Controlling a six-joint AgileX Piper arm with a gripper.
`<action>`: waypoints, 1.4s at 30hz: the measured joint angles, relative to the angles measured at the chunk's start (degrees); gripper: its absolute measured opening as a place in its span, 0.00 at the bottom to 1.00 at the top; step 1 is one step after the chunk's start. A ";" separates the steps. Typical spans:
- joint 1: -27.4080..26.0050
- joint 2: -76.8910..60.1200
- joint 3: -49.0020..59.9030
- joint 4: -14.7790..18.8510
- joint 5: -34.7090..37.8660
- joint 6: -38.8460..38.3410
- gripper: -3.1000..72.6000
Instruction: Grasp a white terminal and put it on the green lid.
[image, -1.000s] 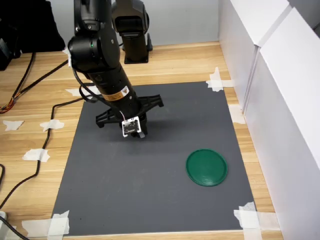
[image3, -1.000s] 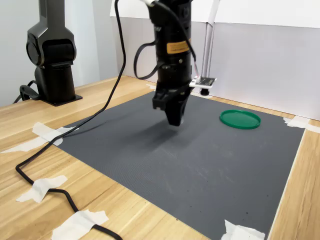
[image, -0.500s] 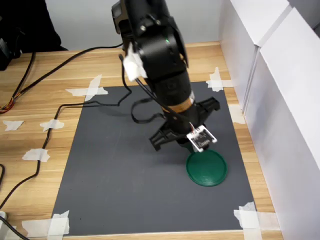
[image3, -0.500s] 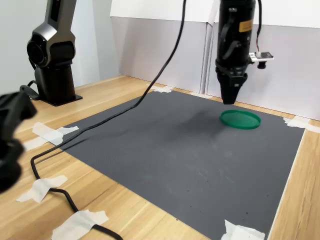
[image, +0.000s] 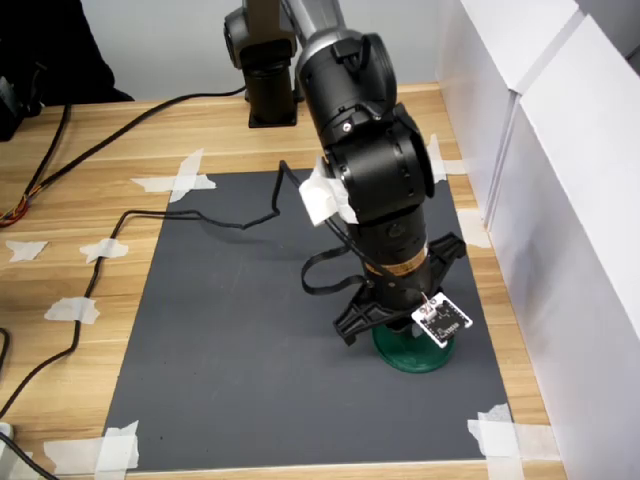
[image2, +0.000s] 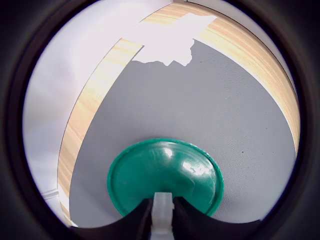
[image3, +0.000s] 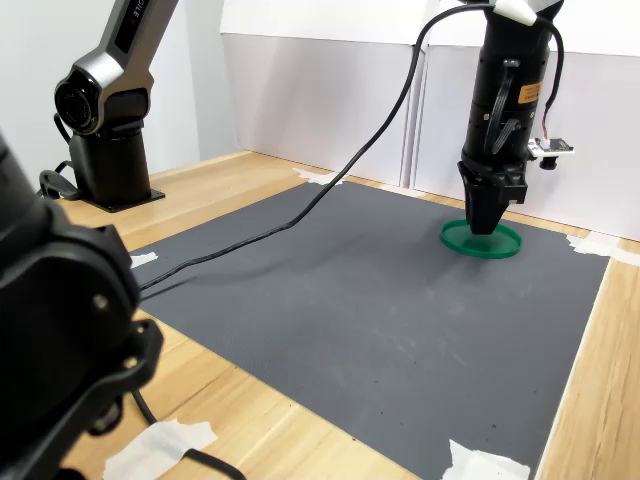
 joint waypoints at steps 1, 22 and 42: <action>0.00 0.02 0.00 0.00 0.00 -0.14 0.37; -11.67 -28.92 20.81 -1.29 -11.74 5.09 0.21; -23.06 -100.01 91.47 -2.27 -64.93 7.70 0.02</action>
